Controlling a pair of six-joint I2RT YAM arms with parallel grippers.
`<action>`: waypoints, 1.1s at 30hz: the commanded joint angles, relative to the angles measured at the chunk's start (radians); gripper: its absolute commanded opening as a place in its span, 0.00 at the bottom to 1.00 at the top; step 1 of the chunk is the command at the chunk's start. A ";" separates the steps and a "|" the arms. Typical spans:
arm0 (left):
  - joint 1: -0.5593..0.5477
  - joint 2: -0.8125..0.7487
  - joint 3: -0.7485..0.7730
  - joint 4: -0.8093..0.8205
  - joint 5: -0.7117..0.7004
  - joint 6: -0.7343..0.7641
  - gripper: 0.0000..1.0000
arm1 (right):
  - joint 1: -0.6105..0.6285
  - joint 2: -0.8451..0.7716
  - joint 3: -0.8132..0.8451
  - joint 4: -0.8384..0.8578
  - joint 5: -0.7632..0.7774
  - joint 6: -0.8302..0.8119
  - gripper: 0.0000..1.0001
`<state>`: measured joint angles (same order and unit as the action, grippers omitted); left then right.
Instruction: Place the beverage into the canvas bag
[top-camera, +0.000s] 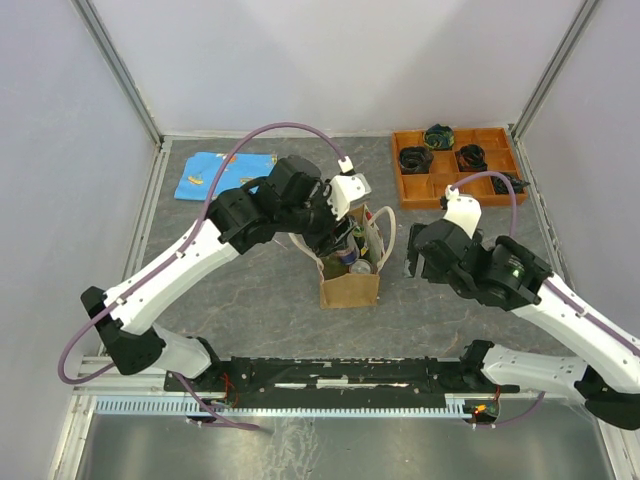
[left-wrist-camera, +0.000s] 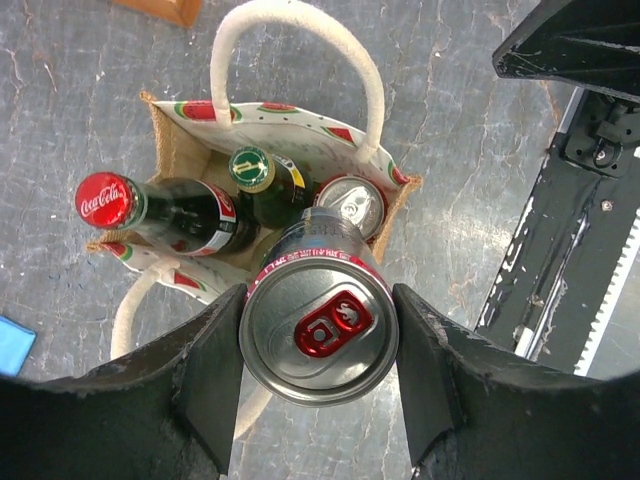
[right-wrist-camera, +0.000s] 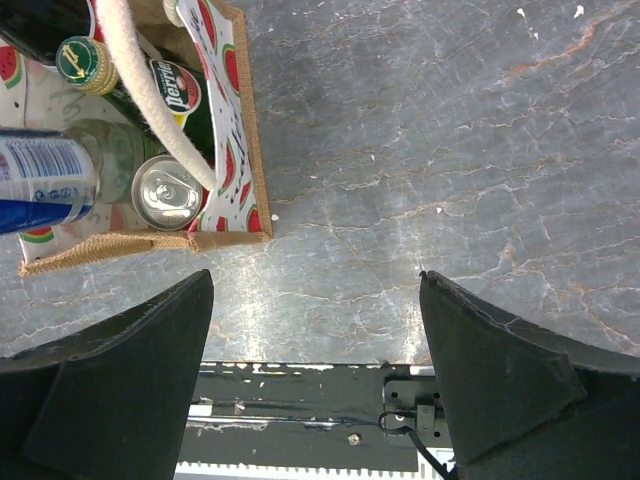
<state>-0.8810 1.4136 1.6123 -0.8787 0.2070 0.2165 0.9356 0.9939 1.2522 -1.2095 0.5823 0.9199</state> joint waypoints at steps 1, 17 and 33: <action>-0.015 0.015 -0.005 0.106 -0.044 0.049 0.03 | 0.001 -0.028 -0.003 -0.037 0.041 0.026 0.91; -0.043 0.024 -0.030 0.068 -0.059 0.124 0.03 | 0.000 -0.062 -0.031 -0.049 0.059 0.048 0.91; -0.072 0.027 -0.015 -0.140 -0.024 0.233 0.03 | 0.000 -0.097 -0.057 -0.055 0.057 0.063 0.91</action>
<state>-0.9497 1.4578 1.5414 -0.9749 0.1719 0.3744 0.9356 0.9241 1.2018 -1.2537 0.6083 0.9585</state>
